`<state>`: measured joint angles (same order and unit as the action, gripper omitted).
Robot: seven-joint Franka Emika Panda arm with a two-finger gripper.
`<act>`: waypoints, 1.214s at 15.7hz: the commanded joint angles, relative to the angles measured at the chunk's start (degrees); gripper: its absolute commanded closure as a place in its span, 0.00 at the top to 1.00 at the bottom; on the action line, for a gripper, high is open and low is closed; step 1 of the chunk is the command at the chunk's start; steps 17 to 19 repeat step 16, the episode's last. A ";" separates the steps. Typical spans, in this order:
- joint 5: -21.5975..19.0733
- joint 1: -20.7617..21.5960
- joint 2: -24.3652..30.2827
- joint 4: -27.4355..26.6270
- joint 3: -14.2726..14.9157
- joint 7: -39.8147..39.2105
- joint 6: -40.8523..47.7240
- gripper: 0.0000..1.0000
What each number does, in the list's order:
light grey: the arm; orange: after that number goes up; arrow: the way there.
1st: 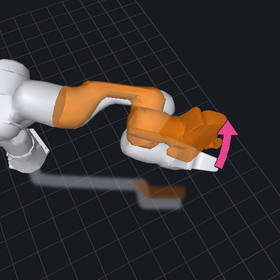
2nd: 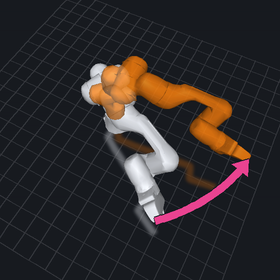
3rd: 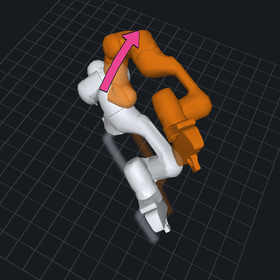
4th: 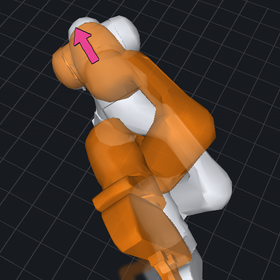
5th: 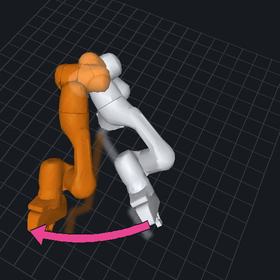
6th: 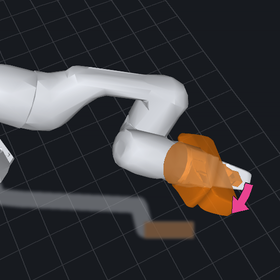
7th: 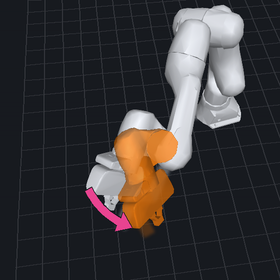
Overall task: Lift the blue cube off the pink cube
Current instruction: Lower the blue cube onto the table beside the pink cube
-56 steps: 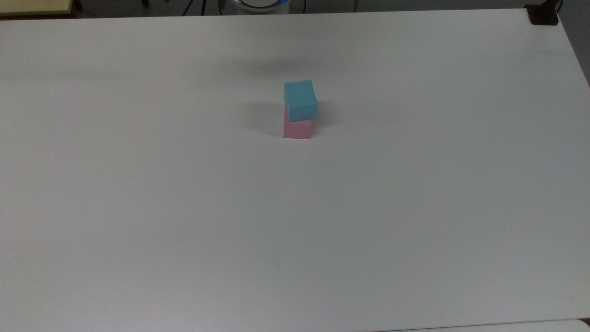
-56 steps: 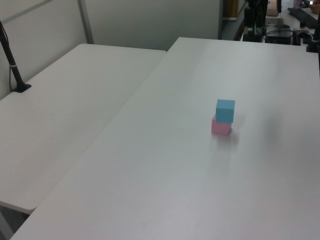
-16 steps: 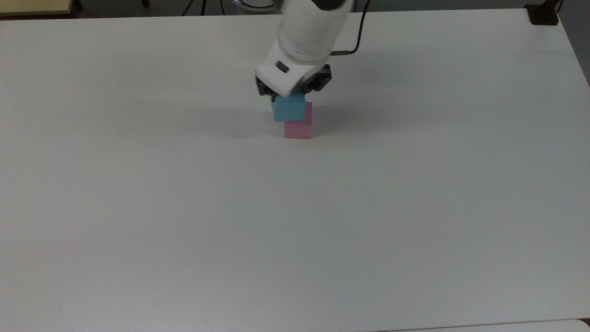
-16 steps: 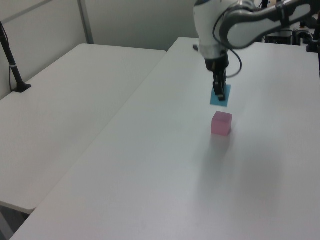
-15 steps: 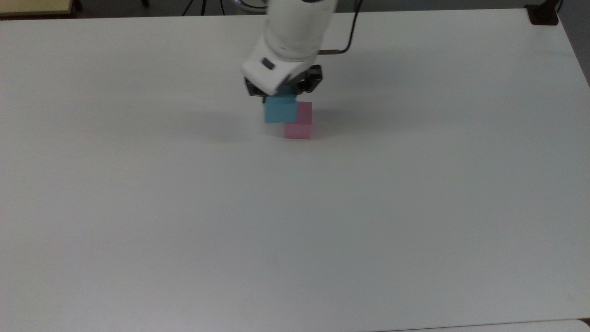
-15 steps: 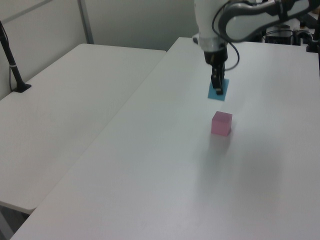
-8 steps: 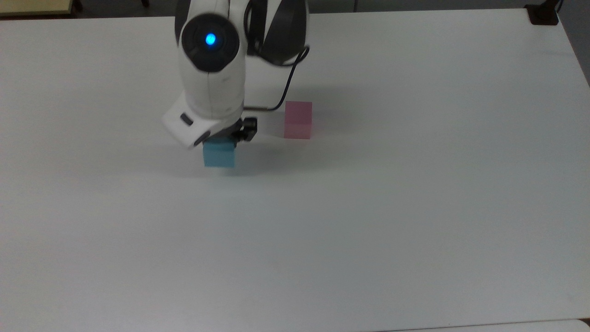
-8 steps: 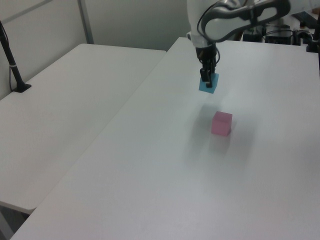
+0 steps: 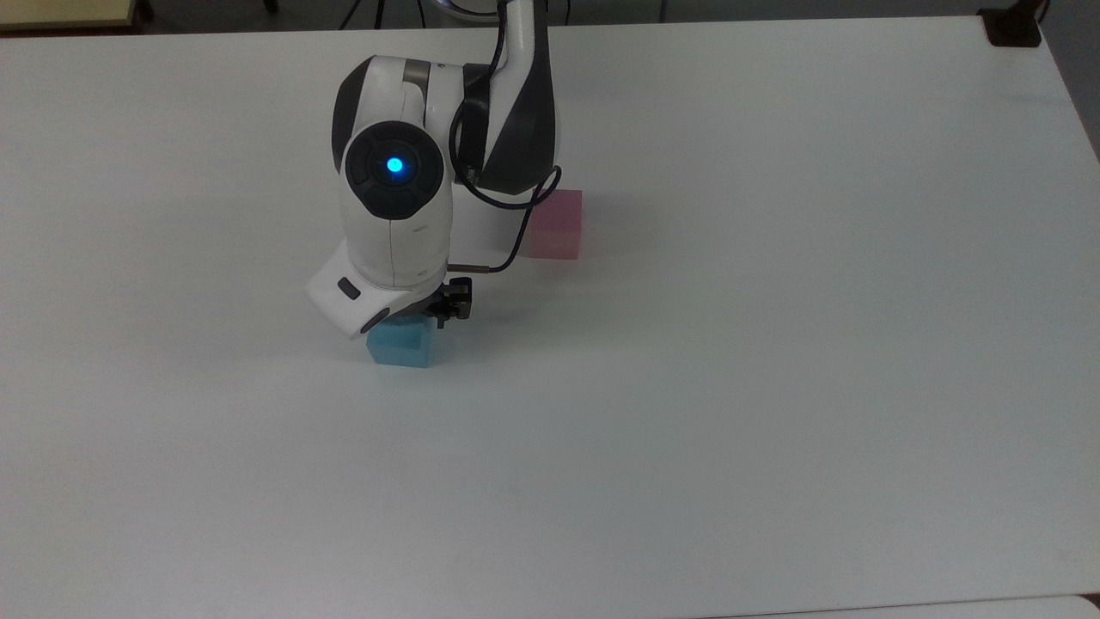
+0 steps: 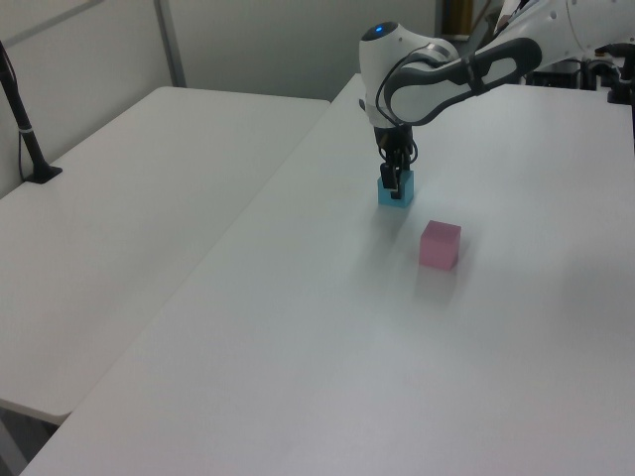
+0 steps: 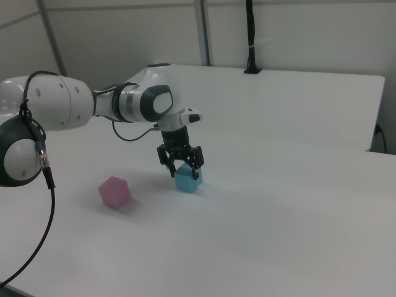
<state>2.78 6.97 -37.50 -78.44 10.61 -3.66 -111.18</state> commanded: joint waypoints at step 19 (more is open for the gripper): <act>0.38 -0.47 38.64 -16.48 -2.52 3.22 23.73 1.00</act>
